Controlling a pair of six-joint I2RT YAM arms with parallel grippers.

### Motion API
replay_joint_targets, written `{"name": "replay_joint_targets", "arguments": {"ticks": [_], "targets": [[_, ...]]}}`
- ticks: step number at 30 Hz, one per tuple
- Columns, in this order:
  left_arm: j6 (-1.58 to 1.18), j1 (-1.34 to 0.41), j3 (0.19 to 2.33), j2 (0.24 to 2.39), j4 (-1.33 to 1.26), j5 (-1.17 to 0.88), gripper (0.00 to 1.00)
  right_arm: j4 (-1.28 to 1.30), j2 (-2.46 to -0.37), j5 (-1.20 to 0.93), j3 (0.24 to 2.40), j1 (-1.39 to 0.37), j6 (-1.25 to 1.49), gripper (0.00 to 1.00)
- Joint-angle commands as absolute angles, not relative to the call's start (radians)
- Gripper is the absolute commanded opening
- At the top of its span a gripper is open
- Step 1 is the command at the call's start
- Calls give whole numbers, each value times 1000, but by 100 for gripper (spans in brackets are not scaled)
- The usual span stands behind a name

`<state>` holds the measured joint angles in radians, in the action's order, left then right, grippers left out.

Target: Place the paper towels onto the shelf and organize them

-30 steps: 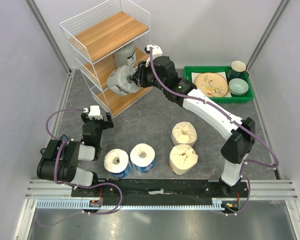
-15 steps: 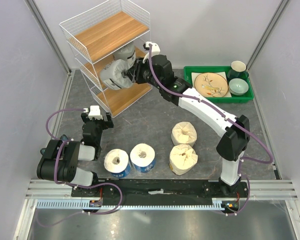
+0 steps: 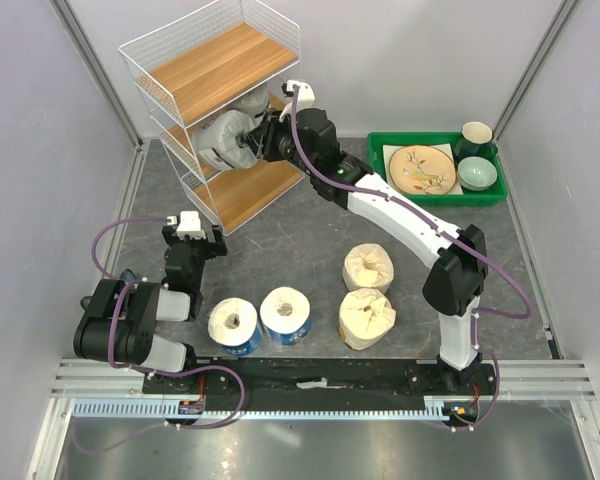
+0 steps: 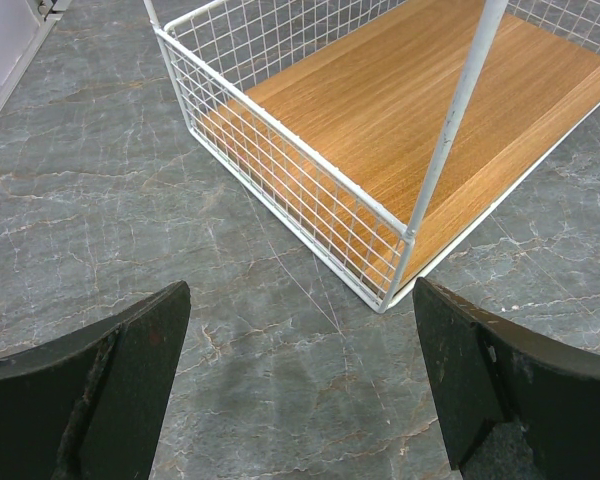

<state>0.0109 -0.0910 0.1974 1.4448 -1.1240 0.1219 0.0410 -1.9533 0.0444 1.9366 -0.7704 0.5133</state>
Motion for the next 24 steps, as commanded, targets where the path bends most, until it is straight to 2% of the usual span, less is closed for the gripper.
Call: {"name": "replay_joint_targets", "arguments": {"ticks": [1,24], "targets": [[11,-89,213,1443,-1169,129,100,-69,-1968,71,2002,-778,537,19],[9,-89,213,1443,-1169,129,100,-137,-1957,204,1944,-781,526,19]]}}
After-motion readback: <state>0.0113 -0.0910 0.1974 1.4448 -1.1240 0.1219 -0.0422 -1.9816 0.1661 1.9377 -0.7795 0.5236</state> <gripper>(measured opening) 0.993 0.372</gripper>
